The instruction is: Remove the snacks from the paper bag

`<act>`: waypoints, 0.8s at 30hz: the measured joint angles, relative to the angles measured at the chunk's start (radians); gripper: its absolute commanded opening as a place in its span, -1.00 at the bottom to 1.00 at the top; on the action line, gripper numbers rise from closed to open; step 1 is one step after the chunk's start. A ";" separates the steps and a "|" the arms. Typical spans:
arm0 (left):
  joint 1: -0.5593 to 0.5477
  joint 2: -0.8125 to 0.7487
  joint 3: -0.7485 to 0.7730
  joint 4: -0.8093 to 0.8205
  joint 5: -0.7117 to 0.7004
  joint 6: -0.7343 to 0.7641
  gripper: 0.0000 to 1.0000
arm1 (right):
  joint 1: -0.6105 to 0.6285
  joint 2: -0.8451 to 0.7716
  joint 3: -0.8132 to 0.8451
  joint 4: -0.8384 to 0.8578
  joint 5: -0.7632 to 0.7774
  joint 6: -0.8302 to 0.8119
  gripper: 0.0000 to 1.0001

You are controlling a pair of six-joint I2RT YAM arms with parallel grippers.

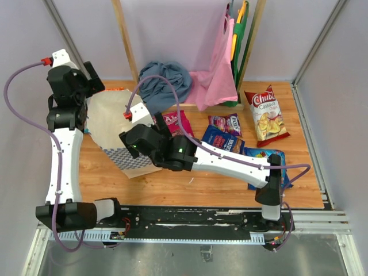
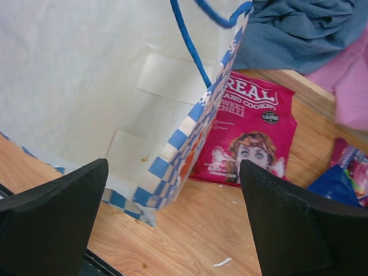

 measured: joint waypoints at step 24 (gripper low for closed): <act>-0.002 -0.300 -0.186 0.400 0.762 -0.004 0.99 | -0.407 -0.719 -0.611 0.211 -0.348 -0.168 0.97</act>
